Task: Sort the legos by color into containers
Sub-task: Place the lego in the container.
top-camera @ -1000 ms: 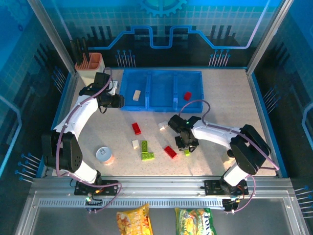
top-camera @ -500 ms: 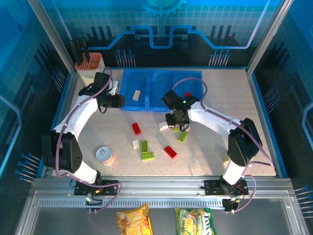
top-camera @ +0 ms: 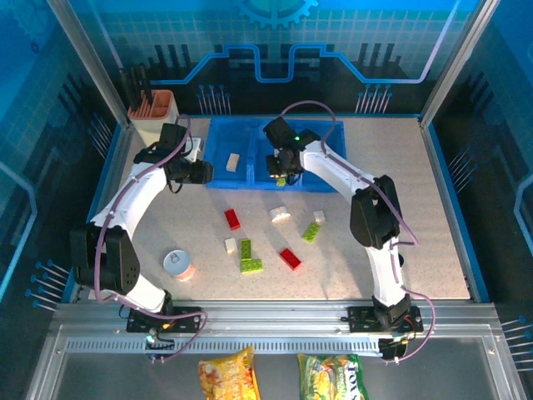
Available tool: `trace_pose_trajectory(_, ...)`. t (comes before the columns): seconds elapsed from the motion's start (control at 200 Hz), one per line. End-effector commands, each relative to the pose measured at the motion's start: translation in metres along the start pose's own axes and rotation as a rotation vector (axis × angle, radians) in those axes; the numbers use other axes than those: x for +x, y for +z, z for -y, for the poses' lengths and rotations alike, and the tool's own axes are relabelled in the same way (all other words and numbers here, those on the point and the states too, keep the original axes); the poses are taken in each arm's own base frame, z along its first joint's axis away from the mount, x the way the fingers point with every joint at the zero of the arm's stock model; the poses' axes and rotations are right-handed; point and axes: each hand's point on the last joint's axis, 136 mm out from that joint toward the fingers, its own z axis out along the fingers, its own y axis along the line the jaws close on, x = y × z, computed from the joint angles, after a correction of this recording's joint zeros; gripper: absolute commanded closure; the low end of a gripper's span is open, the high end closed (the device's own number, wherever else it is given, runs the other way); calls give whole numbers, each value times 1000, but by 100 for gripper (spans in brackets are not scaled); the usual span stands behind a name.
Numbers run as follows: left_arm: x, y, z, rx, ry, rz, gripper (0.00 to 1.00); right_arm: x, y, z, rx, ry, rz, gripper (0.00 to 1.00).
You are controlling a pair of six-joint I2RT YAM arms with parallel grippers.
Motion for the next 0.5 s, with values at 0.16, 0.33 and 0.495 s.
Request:
trace_pose_trajectory(0.16,0,-7,2,23,-2,20,51,-40,43,5,10,16,41,76)
trace_pose_trajectory(0.33,1,-6,3,24,-1,18,51,-52,70,10,20,28,44,76)
trace_pose_trajectory(0.495,1,-4,2,23,-3,14,51,-56,87,17,36,37,52,77)
